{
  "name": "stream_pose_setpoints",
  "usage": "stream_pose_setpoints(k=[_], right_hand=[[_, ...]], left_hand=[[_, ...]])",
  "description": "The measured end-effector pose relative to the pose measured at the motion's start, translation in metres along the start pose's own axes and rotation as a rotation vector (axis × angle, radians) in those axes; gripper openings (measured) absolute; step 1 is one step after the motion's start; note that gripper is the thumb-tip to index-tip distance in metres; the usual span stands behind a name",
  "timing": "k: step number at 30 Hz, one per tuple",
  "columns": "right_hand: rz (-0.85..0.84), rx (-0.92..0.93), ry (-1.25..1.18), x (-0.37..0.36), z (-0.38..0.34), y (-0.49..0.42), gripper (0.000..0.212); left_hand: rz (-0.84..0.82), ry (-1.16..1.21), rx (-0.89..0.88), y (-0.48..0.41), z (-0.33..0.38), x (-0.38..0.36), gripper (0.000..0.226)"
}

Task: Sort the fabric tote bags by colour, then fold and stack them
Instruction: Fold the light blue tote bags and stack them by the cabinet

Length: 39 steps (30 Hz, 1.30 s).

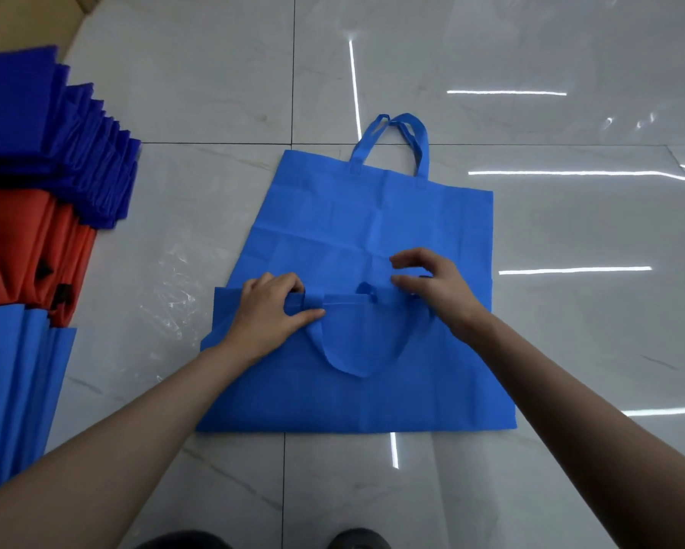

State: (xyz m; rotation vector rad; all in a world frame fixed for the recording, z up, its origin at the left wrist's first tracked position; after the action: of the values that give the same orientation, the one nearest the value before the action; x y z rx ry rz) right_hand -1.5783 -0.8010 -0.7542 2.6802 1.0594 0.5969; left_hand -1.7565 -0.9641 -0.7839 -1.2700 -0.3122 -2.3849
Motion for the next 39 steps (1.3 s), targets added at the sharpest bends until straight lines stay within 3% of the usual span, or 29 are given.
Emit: stream_pose_setpoints(k=[2,4,6,8,11,14,17,20,22,25,28,32,35,39], right_hand=[[-0.072,-0.003,0.555,0.000,0.002,-0.003,0.032],[-0.110,-0.013,0.838,-0.001,-0.002,-0.006,0.039],[-0.155,-0.022,0.796,-0.003,-0.005,-0.010,0.031],[-0.170,-0.018,0.591,-0.004,-0.006,-0.010,0.024],[-0.212,-0.019,0.338,-0.003,-0.008,-0.002,0.031],[-0.282,0.017,0.401,-0.011,-0.003,-0.002,0.036],[-0.174,0.180,0.539,-0.018,0.003,-0.007,0.020],[0.029,0.269,0.277,-0.020,0.000,0.005,0.008],[0.073,0.456,0.352,-0.020,0.011,0.018,0.014],[-0.076,0.639,0.630,-0.021,0.051,0.037,0.031],[-0.166,0.634,0.835,-0.017,0.085,0.051,0.041],[-0.161,0.605,0.865,-0.013,0.095,0.059,0.046],[-0.181,0.592,0.815,-0.015,0.092,0.057,0.049],[-0.206,0.653,0.816,-0.018,0.093,0.054,0.030]], left_hand=[[0.005,-0.019,-0.031,0.000,-0.002,-0.001,0.041],[0.016,-0.039,-0.057,0.001,-0.002,-0.002,0.042],[0.016,-0.044,-0.070,0.003,-0.001,-0.004,0.042],[0.014,-0.049,-0.066,0.004,0.000,-0.003,0.039],[-0.015,-0.047,-0.037,0.004,-0.003,-0.001,0.049],[-0.036,-0.033,-0.042,0.004,-0.005,0.000,0.065],[-0.050,-0.038,-0.041,0.002,-0.006,-0.001,0.063],[-0.005,-0.064,-0.022,0.000,-0.013,-0.007,0.037],[-0.002,-0.078,0.057,-0.001,-0.020,-0.012,0.029],[-0.075,0.015,0.213,0.003,-0.035,-0.022,0.029],[-0.210,0.302,0.326,0.008,-0.042,-0.018,0.025],[-0.211,0.659,0.472,-0.003,-0.032,-0.005,0.031],[-0.321,0.550,0.454,-0.020,-0.016,-0.007,0.026],[-0.575,0.195,0.290,-0.033,0.008,-0.029,0.038]])
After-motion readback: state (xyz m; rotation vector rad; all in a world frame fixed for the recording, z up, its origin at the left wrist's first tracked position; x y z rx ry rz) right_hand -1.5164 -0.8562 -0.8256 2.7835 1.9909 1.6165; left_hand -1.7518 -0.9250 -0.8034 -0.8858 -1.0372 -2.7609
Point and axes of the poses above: each hand's wrist, its own y-axis away from the middle knuckle, its own x-axis out of the back of the hand, z = x × y, the point moved 1 cm from there along -y, towards the middle knuckle, and after that the axes turned 4 degrees about -y, right-handed, at the moved point
